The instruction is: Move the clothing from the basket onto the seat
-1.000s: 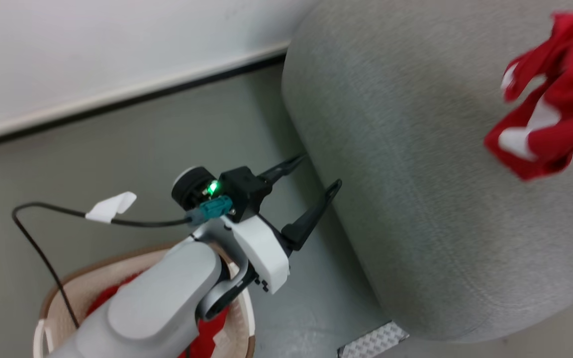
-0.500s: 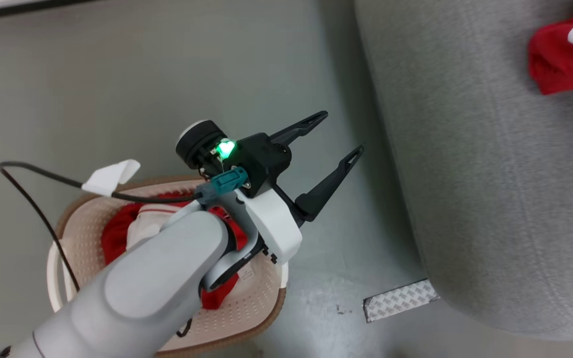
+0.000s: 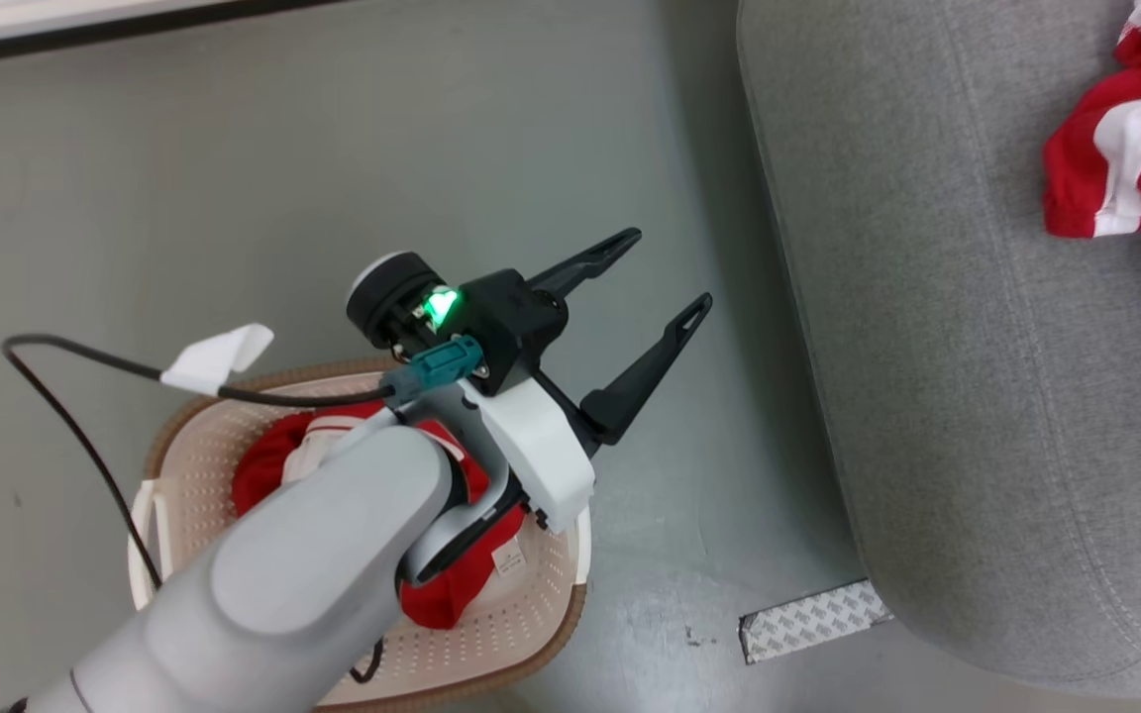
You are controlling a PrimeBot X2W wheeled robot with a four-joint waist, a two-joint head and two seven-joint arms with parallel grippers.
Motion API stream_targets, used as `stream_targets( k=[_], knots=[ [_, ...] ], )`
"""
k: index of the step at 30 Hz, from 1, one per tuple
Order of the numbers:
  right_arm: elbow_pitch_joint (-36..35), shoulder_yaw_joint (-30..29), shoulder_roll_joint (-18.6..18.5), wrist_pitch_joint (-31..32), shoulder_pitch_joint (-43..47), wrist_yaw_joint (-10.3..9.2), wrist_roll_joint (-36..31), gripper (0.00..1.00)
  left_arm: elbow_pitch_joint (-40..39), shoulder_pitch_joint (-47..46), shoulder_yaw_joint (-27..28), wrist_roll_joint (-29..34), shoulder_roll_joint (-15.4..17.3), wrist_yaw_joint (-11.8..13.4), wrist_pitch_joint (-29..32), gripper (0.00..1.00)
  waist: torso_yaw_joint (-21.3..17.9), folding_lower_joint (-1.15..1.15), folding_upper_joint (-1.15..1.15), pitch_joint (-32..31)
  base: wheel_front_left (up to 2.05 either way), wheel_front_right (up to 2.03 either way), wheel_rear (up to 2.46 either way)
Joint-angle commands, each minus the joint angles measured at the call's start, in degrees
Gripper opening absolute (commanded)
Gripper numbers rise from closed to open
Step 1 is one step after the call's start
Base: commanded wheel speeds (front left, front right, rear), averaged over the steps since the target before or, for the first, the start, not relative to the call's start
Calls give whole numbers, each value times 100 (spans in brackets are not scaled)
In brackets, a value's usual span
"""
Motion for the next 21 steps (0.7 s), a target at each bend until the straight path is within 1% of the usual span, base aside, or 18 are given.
stream_targets(
  k=[1, 6, 7, 9, 14, 18, 21],
  knots=[
    [2, 116, -88, 95, -100, -12, 90, 100, 23, 101, -21, -83, -12, 12, -38, 100, -12, -1, 0, -120, 0, 0, 0],
    [-156, 566, -225, 210, 39, -12, 245, 100, 186, 272, -44, -120, -17, 48, -211, 100, -62, -1, 0, -545, 0, 0, 0],
    [-156, 566, -225, 210, 39, -12, 245, 100, 186, 272, -44, -120, -17, 48, -211, 100, -62, -1, 0, -545, 0, 0, 0],
    [-191, 737, -311, 271, 125, -12, 327, 100, 267, 378, -43, -146, -32, 61, -286, 100, -85, -1, 0, -773, 0, 0, 0],
    [-236, 1186, -497, 732, 377, -12, 542, 100, 497, 727, 12, -332, -64, 127, -548, 100, -114, -1, 0, -1476, 0, 0, 0],
    [-530, 1471, -715, 1035, 565, -12, 768, 100, 591, 1057, 149, -546, -72, 215, -701, 100, -117, -1, 0, -2011, 0, 0, 0],
    [-869, 1643, -926, 1024, 682, -12, 874, 100, 588, 1303, 241, -686, -11, 280, -796, 100, -80, -1, 0, -2341, 0, 0, 0]
  ],
)
